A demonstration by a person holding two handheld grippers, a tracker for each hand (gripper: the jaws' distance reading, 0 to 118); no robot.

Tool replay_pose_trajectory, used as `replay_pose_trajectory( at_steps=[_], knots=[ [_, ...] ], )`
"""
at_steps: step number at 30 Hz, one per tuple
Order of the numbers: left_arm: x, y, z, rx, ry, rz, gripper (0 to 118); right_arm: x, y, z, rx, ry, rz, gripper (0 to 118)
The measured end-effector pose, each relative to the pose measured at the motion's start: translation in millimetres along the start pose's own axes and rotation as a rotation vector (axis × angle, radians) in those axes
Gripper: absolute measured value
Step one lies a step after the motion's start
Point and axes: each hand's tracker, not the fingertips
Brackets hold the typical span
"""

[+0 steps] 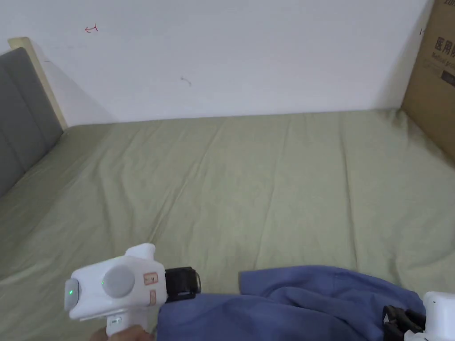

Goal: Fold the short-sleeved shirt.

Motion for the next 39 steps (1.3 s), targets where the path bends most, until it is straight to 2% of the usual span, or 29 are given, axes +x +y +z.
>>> replay_pose_trajectory(
  at_steps=[2, 3, 4, 5, 6, 8, 11, 12, 13, 16, 17, 19, 20, 21, 23, 26, 27, 29, 30, 31, 32, 33, 34, 35, 37, 39],
  knots=[
    [-0.2, 6.3, -34.0, -0.069, 0.056, -0.029, 108, -1.4, -2.8, -6.0, -0.023, 0.006, 0.002, 1],
    [-0.4, 4.2, -50.1, -0.124, 0.09, -0.042, 95, -2.7, -5.1, -7.8, -0.032, 0.007, 0.002, 1],
    [-2.5, -1.7, -65.2, -0.154, 0.088, -0.047, 94, -2.9, -6.6, -9.7, -0.042, 0.008, 0.0, 1],
    [1.4, -14.1, -76.0, -0.167, 0.157, -0.07, 94, -2.6, -7.9, -11.8, -0.055, 0.01, -0.005, 1],
    [6.4, -20.9, -67.7, -0.067, 0.142, -0.138, 94, -1.9, -8.9, -13.5, -0.064, 0.013, -0.011, 1],
    [15.0, -22.3, -57.2, -0.052, 0.171, -0.121, 88, -0.4, -10.7, -14.4, -0.072, 0.02, -0.011, 1],
    [22.4, -24.0, -40.3, -0.017, 0.245, -0.168, 40, 3.0, -7.2, -18.6, -0.083, 0.029, 0.0, 1],
    [24.1, -25.3, -37.0, -0.026, 0.234, -0.177, 14, 4.5, -4.0, -19.9, -0.082, 0.033, 0.0, 1],
    [23.6, -24.8, -31.7, -0.024, 0.239, -0.183, 5, 7.6, 3.8, -22.2, -0.085, 0.045, -0.005, 1],
    [22.3, -29.0, -8.0, 0.011, 0.177, -0.141, 5, 17.0, 31.5, -32.0, -0.065, 0.118, -0.024, 1],
    [22.1, -28.9, -0.5, 0.025, 0.17, -0.145, 5, 20.1, 43.5, -39.2, -0.063, 0.128, -0.031, 8],
    [21.3, -30.2, 14.2, 0.033, 0.124, -0.144, 5, 25.2, 68.8, -62.2, -0.128, 0.186, -0.01, 75],
    [20.3, -31.1, 20.3, 0.042, 0.119, -0.144, 5, 26.1, 78.4, -79.4, -0.193, 0.214, 0.032, 105],
    [18.8, -29.5, 25.8, 0.055, 0.114, -0.139, 5, 24.2, 84.9, -99.6, -0.228, 0.225, 0.076, 117],
    [13.1, -29.1, 35.5, 0.071, 0.087, -0.101, 5, 19.8, 95.9, -138.2, -0.265, 0.203, 0.164, 117],
    [6.3, -26.4, 40.3, 0.057, 0.059, -0.055, 5, 12.3, 92.6, -205.7, -0.436, 0.151, 0.275, 117],
    [5.6, -27.2, 40.8, 0.058, 0.06, -0.056, 5, 11.3, 88.1, -225.6, -0.496, 0.126, 0.288, 112],
    [4.7, -26.9, 39.2, 0.058, 0.059, -0.053, 5, 12.3, 70.6, -254.1, -0.617, 0.057, 0.322, 81],
    [4.9, -26.8, 38.6, 0.052, 0.059, -0.058, 5, 12.9, 59.8, -260.0, -0.652, 0.033, 0.35, 81],
    [4.8, -26.8, 38.7, 0.046, 0.067, -0.06, 5, 10.6, 63.3, -248.6, -0.546, 0.064, 0.336, 74],
    [4.6, -26.6, 39.2, 0.046, 0.067, -0.063, 5, 6.1, 70.6, -238.5, -0.558, 0.04, 0.323, 52],
    [5.3, -26.2, 39.5, 0.052, 0.062, -0.068, 5, 3.4, 75.0, -230.2, -0.548, 0.067, 0.324, 10],
    [5.9, -25.6, 40.1, 0.055, 0.062, -0.068, 5, 0.7, 75.9, -226.2, -0.531, 0.087, 0.361, 5],
    [6.7, -24.9, 40.5, 0.058, 0.065, -0.073, 5, 0.4, 76.5, -227.6, -0.54, 0.067, 0.362, 5],
    [7.5, -23.3, 44.6, 0.062, 0.07, -0.07, 5, 4.9, 80.2, -233.0, -0.573, 0.066, 0.282, 5],
    [7.6, -22.8, 53.6, 0.079, 0.058, -0.075, 5, 10.8, 86.5, -223.1, -0.535, 0.077, 0.223, 5]
  ],
)
